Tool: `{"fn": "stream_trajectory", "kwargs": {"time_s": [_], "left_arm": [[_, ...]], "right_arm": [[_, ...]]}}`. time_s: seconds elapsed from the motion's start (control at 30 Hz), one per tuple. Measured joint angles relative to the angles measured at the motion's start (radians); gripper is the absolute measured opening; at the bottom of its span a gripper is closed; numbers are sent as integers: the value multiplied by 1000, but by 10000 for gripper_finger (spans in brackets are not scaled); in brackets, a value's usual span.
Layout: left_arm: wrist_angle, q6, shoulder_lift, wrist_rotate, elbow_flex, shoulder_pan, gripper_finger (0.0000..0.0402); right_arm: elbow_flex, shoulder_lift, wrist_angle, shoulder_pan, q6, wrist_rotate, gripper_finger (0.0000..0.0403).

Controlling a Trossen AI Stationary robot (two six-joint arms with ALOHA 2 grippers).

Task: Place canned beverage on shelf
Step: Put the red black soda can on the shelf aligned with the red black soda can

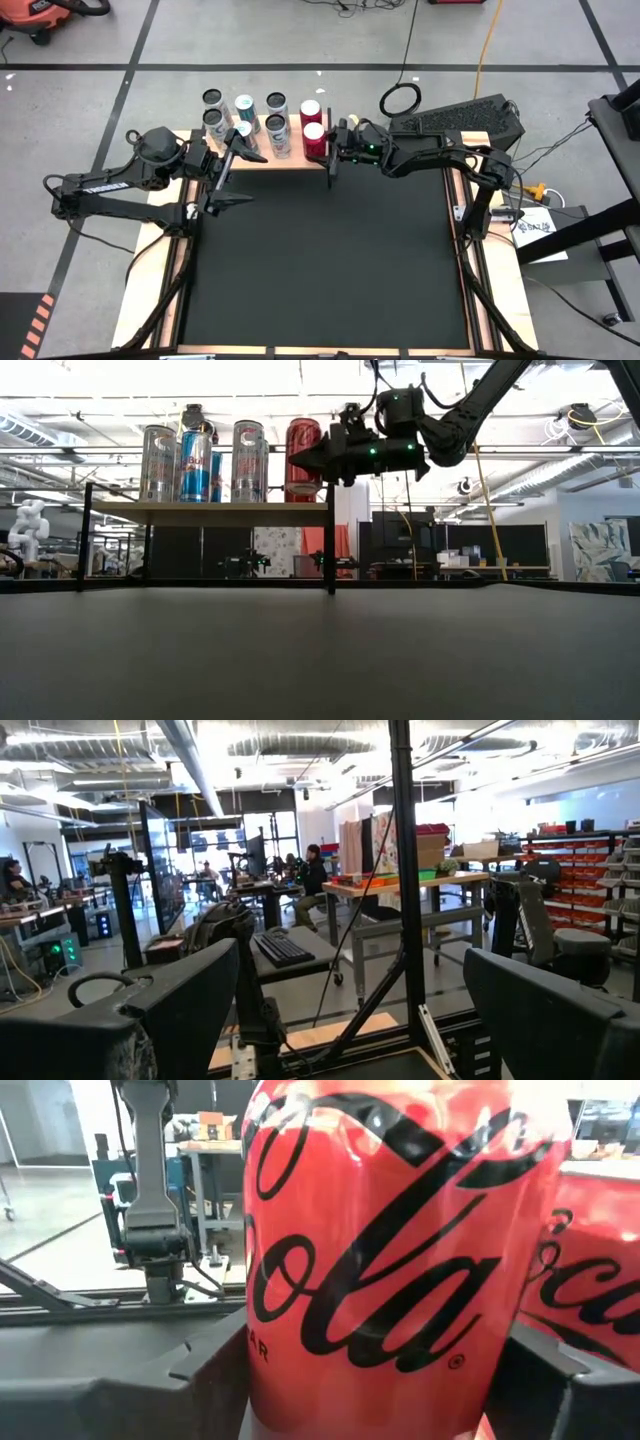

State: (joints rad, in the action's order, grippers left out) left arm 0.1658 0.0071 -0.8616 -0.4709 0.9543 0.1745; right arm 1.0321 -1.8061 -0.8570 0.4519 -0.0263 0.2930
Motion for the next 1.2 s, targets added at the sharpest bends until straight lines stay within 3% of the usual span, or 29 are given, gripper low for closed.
{"fn": "stream_trajectory", "kwargs": {"time_s": [0.43, 0.97, 1.2], "left_arm": [[-1, 0, 0, 1, 0, 0, 389], [-29, 0, 0, 3, 0, 0, 389], [-26, 0, 0, 3, 0, 0, 389]], "right_arm": [[2, -50, -19, 0, -72, -3, 291], [76, -101, 17, 19, -5, -4, 293], [76, -101, 22, 13, -4, 26, 334]]}}
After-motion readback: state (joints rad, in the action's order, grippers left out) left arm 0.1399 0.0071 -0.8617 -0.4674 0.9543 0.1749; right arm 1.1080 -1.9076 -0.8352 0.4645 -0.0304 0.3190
